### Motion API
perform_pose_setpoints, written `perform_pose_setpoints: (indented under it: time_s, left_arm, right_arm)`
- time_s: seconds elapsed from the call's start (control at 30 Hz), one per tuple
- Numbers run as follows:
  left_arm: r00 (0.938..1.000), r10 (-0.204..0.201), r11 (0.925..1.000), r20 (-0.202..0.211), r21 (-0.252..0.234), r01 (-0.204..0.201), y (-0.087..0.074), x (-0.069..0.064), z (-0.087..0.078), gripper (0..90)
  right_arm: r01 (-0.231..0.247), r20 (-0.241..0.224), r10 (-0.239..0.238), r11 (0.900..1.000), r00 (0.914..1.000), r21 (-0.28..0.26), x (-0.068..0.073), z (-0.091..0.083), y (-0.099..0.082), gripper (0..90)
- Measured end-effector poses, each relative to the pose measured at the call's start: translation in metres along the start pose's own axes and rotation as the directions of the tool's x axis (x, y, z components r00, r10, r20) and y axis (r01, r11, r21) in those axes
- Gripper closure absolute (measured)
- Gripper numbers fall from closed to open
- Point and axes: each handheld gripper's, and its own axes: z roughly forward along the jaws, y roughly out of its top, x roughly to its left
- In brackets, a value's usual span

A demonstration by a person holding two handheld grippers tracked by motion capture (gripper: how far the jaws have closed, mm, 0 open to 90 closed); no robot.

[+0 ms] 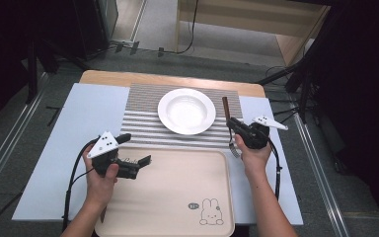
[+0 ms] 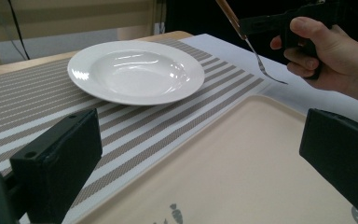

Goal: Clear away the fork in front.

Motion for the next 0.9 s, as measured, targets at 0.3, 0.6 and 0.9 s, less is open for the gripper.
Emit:
perform_pose_setpoints:
  time_s: [0.3, 0.6, 0.9]
  left_arm:
    - [0.9993, -0.002, 0.9999, 0.036, -0.012, 0.002, 0.010, -0.006, 0.018, 0.0]
    - [0.9975, -0.012, 0.9997, 0.070, -0.019, 0.014, 0.018, -0.005, 0.030, 0.0]
    - [0.9946, -0.025, 0.9993, 0.100, -0.025, 0.027, 0.023, -0.003, 0.041, 0.0]
  right_arm:
    - [0.028, -0.040, -0.030, 0.9991, 0.9988, -0.032, 0.018, -0.009, -0.005, 76.8]
    - [0.038, -0.074, -0.042, 0.9982, 0.9964, -0.046, 0.033, -0.011, -0.015, 76.8]
    - [0.050, -0.120, -0.057, 0.9972, 0.9912, -0.054, 0.051, -0.012, -0.023, 76.8]
